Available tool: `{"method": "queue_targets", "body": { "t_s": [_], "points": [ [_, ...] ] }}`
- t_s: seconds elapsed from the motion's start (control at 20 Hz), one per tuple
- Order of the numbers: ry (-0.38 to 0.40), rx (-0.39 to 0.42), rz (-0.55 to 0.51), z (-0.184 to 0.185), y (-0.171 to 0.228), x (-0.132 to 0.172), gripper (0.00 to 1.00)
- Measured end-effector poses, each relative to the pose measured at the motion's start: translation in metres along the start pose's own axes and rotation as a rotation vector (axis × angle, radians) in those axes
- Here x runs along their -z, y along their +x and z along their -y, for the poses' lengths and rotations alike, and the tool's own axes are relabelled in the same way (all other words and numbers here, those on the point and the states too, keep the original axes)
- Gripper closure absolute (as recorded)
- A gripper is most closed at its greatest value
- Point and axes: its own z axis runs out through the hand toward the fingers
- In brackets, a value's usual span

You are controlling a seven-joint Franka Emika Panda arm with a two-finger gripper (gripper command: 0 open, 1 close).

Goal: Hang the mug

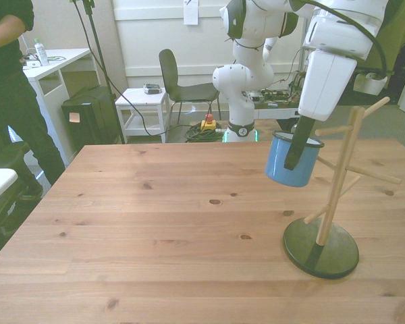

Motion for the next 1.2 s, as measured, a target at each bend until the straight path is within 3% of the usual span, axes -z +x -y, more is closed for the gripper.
{"method": "queue_targets", "body": {
  "t_s": [0.05,0.1,1.2],
  "points": [
    [0.0,0.0,0.001,0.0,0.001,-0.001,1.0],
    [0.001,-0.002,0.003,0.0,0.001,-0.002,0.0],
    [-0.009,-0.023,-0.003,-0.008,0.0,0.01,0.0]
  ]
}}
